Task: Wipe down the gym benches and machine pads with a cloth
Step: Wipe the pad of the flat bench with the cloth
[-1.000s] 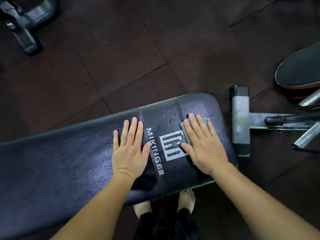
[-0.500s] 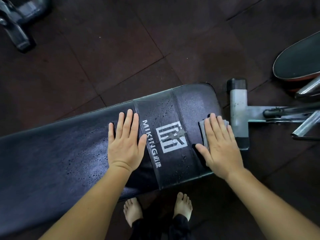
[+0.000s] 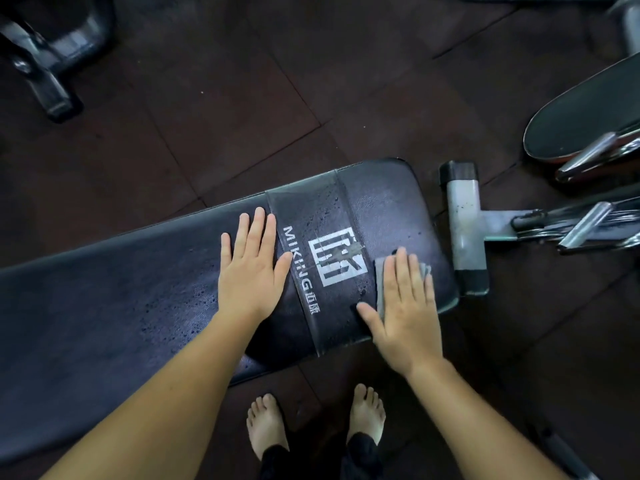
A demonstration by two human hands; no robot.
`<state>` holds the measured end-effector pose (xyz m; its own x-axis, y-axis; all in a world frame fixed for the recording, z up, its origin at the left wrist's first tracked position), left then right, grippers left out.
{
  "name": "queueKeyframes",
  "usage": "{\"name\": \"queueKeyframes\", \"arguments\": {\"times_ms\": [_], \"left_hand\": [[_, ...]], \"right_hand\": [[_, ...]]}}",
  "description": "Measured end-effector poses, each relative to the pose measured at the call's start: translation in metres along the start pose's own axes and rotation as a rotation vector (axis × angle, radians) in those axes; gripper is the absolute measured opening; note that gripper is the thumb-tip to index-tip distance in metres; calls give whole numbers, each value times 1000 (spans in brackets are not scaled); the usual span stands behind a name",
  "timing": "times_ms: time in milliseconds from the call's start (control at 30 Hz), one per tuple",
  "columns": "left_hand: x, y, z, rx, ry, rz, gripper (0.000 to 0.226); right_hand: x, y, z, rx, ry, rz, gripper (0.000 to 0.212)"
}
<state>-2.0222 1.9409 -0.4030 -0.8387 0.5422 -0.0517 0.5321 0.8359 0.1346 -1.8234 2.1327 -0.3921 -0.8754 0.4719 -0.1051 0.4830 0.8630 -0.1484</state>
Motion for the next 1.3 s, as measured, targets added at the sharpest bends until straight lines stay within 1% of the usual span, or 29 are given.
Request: {"name": "queueKeyframes", "arguments": {"times_ms": [67,133,200,267,333,433,500,600,700,767,833,933,1000,1033,1133,1200,1267,1300], "left_hand": [[-4,-8,-5,-15,-6,15,73],[-17,-24,-8,17,8,-10,73],[-31,-39,-8,55,24,-28,72],[-39,-45,-5,70,21,-19,72],[-41,-45,-3,74,21,-19,71],[-40,-45,0,55,30,-30,71],[-40,-46,1,39,39,-24,70],[-40,-48,3,34,42,-28,70],[-41,-48,3,38,47,-31,69],[-41,-47,2,37,53,-22,69],[-41,-48,2,43,50,-24,69],[-41,-47,1,53,49,-19,70],[-40,-47,1,52,49,-16,70],[-40,-47,1,50,53,-18,70],[-39,-48,1,41,64,-24,70],[-38,-48,2,42,66,-25,70],[-39,-48,3,36,64,-33,70],[-40,-48,2,30,65,-36,70]], "right_hand": [[8,-1,1,-6,-11,-20,88],[42,-2,-1,-25,6,-30,88],[82,-5,-4,-26,12,20,88],[94,-16,-5,-14,30,82,86],[66,-40,-1,-6,37,88,84],[-10,-83,11,6,-25,-32,83],[-23,-92,17,17,-39,-102,83],[34,-89,16,28,5,-152,79],[132,-92,8,-5,50,-95,78],[171,-97,4,-43,59,-72,79],[167,-107,6,-26,54,-83,79],[103,-126,11,9,2,-210,80],[81,-127,15,13,-54,-264,80],[90,-127,14,26,-59,-283,80],[149,-137,7,6,-1,-323,76],[183,-145,6,-19,11,-291,75],[188,-154,7,-17,12,-264,74],[181,-154,8,-11,8,-289,74]]}}
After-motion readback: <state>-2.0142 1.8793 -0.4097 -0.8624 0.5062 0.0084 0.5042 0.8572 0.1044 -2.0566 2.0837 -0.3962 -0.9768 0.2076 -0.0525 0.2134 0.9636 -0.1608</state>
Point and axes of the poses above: each hand's wrist, its own x-axis towards the middle knuckle, its own z-axis out of the palm, y = z × x, the point moved 4 cm from there along x, towards the middle knuckle, and after that the axes turned 11 degrees about y, right-handed, at the moved point
